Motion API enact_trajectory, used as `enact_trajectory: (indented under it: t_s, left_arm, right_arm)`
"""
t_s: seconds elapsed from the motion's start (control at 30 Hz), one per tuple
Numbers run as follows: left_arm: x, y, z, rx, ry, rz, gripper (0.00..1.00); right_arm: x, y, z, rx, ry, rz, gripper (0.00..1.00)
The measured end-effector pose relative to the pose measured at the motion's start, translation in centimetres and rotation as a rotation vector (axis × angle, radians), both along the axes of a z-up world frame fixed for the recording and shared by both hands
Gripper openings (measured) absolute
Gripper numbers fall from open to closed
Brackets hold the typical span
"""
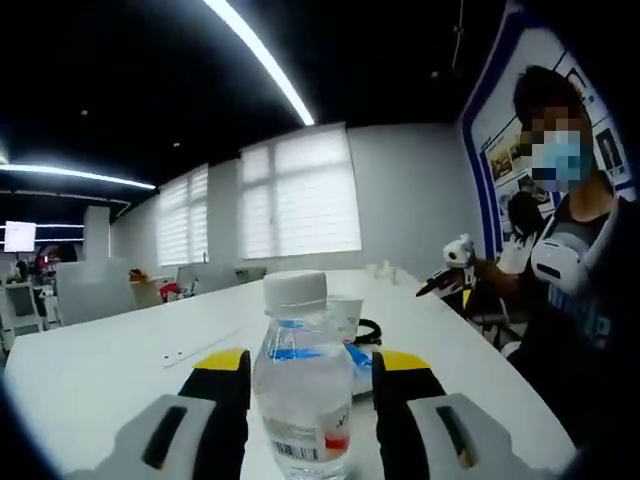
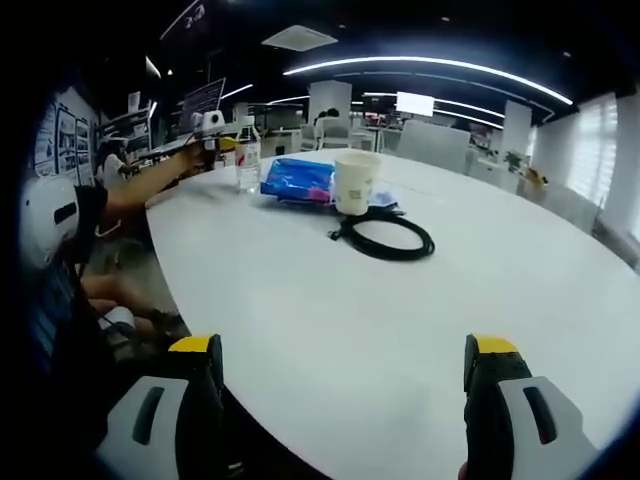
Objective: Arrange the tabletop items into an orderly group along one side of the table until the central work area is clear of visible clutter.
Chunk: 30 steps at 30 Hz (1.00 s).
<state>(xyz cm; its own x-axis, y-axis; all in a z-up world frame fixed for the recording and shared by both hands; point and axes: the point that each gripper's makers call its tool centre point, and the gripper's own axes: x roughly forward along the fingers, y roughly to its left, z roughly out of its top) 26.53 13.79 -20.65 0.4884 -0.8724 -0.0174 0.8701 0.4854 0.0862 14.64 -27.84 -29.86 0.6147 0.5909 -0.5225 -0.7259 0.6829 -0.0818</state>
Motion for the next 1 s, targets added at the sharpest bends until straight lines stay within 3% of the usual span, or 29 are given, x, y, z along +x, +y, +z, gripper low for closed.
enact_trajectory:
  t_s: [0.23, 0.43, 0.6, 1.0]
  left_arm:
    - [-0.3, 0.2, -0.5, 0.031, 0.020, 0.045, 0.55]
    - [-0.4, 0.9, -1.1, 0.106, 0.024, 0.133, 0.73]
    - [-0.8, 1.0, -1.4, 0.125, 0.039, 0.174, 0.86]
    - [-3.9, 1.2, 1.3, 0.026, 0.007, 0.199, 0.88]
  right_arm:
    - [0.1, 0.2, -0.1, 0.004, 0.002, 0.008, 0.97]
    - [0.2, 0.2, -0.4, 0.007, 0.005, 0.009, 0.98]
    - [0.7, -0.1, -0.6, 0.024, 0.009, -0.009, 0.98]
    - [1.0, -0.5, -0.8, 0.053, 0.017, -0.025, 0.99]
